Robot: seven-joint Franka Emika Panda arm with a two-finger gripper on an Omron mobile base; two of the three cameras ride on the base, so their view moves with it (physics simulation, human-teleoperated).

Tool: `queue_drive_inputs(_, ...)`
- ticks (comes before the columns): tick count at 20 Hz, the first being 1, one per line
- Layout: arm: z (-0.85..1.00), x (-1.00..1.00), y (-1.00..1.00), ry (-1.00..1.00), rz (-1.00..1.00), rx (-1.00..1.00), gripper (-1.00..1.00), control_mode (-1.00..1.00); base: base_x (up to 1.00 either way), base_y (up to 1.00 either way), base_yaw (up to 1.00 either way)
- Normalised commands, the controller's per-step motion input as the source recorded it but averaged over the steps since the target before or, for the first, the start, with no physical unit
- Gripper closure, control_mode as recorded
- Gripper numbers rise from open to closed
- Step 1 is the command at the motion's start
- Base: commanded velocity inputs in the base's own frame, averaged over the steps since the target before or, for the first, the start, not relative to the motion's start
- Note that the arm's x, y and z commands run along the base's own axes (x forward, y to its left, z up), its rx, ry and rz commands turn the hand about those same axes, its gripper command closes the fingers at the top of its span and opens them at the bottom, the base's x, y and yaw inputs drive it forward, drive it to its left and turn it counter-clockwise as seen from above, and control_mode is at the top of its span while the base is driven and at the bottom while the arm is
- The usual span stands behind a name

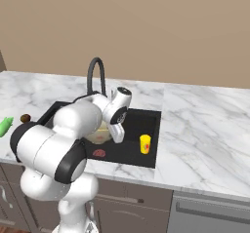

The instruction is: Remove the corn and apple from the sink. Then move the bowl and cup from the counter to the sink for washing.

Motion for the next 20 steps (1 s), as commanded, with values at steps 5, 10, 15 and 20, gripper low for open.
queue_drive_inputs(5,-0.12,0.01,0.04,0.00,0.00,0.00,1.00,-1.00,0.00,0.00,0.00)
queue_drive_inputs(10,-0.13,0.00,0.01,-0.01,0.00,0.00,1.00,-1.00,0.00,0.00,0.00)
queue_drive_inputs(15,-0.14,0.01,0.00,-0.03,0.00,0.00,1.00,-1.00,0.00,0.00,0.00)
queue_drive_inputs(20,-0.14,0.04,0.02,-0.03,0.00,0.00,1.00,-1.00,0.00,0.00,0.00)
